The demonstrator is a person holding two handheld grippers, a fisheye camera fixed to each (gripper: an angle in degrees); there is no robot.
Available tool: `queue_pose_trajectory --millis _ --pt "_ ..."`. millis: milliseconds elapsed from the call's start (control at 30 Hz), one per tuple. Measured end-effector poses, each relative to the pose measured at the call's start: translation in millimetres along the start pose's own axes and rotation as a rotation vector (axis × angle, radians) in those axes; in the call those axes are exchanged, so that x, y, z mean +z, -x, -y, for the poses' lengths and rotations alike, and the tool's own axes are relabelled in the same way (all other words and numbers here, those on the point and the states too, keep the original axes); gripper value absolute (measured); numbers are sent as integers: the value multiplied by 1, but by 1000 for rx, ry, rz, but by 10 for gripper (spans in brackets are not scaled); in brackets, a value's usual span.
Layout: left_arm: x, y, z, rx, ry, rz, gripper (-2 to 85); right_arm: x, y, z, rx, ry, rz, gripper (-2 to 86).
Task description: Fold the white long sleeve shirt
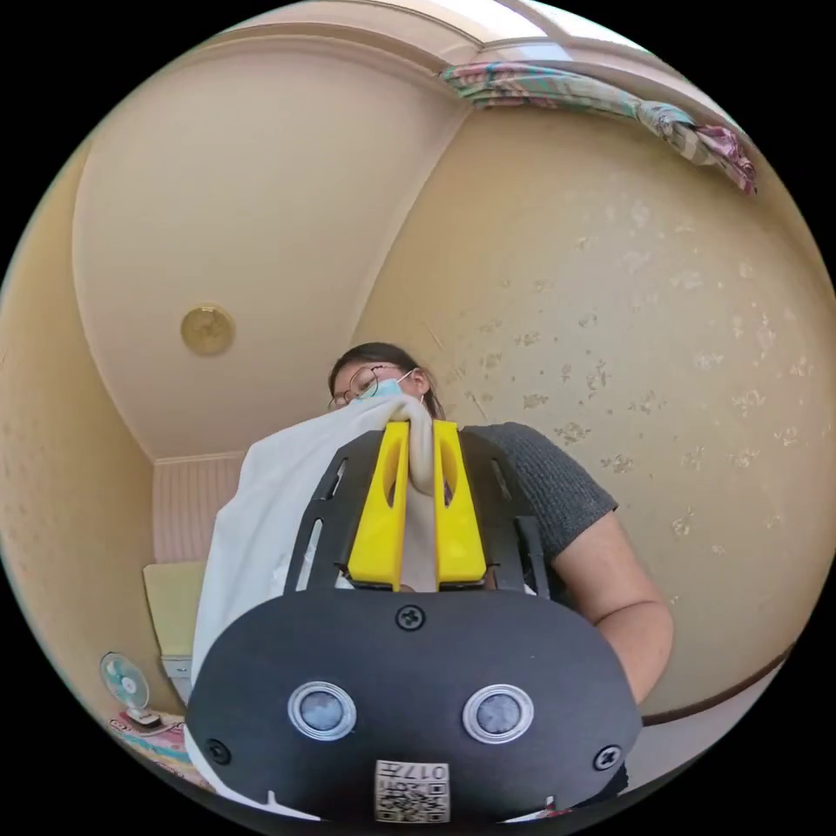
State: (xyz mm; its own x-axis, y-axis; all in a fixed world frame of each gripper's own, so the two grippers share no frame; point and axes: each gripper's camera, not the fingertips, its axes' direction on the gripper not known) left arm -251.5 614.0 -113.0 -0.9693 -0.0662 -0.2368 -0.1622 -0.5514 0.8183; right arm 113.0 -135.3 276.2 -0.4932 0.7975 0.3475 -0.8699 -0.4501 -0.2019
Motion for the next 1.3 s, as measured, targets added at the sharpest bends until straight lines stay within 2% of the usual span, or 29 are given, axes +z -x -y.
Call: queue_pose_trajectory --millis 100,200,333,433,500,567,667,767,833,900,1033,1200,1300 --pt "33 30 -62 -75 -180 -182 53 -4 -9 -9 -39 -1 55 101" --pt "77 60 -126 -156 -243 -250 52 -8 -14 -21 -72 -13 106 173" --pt "130 115 -214 -292 -319 -370 52 -7 -19 -31 -125 -12 20 230" --pt "159 155 -269 -444 -313 -394 52 -3 -35 -32 -160 -7 39 199" --pt "170 172 -292 -513 -283 -395 52 4 -46 -31 -216 89 149 71" --pt "171 181 -302 -530 -238 -366 52 -6 -54 -32 -223 75 108 52" --pt "164 185 -307 -541 -118 -269 52 -57 -62 -29 -194 -69 -16 40" --pt "153 183 -312 -585 55 -65 52 -105 -44 -18 -242 -189 -185 34" --pt "143 185 -323 -664 211 168 52 -128 -32 -11 -232 -287 -295 32" --pt "134 189 -344 -764 283 376 51 -143 -17 -6 -258 -385 -369 31" --pt "115 193 -441 -988 273 707 51 -139 -3 -9 -276 -475 -486 29" --pt "120 202 -555 -1147 364 912 52 -97 12 -6 -374 -464 -579 27" --pt "129 208 -601 -1154 358 977 63 -73 24 -5 -430 -498 -642 27"
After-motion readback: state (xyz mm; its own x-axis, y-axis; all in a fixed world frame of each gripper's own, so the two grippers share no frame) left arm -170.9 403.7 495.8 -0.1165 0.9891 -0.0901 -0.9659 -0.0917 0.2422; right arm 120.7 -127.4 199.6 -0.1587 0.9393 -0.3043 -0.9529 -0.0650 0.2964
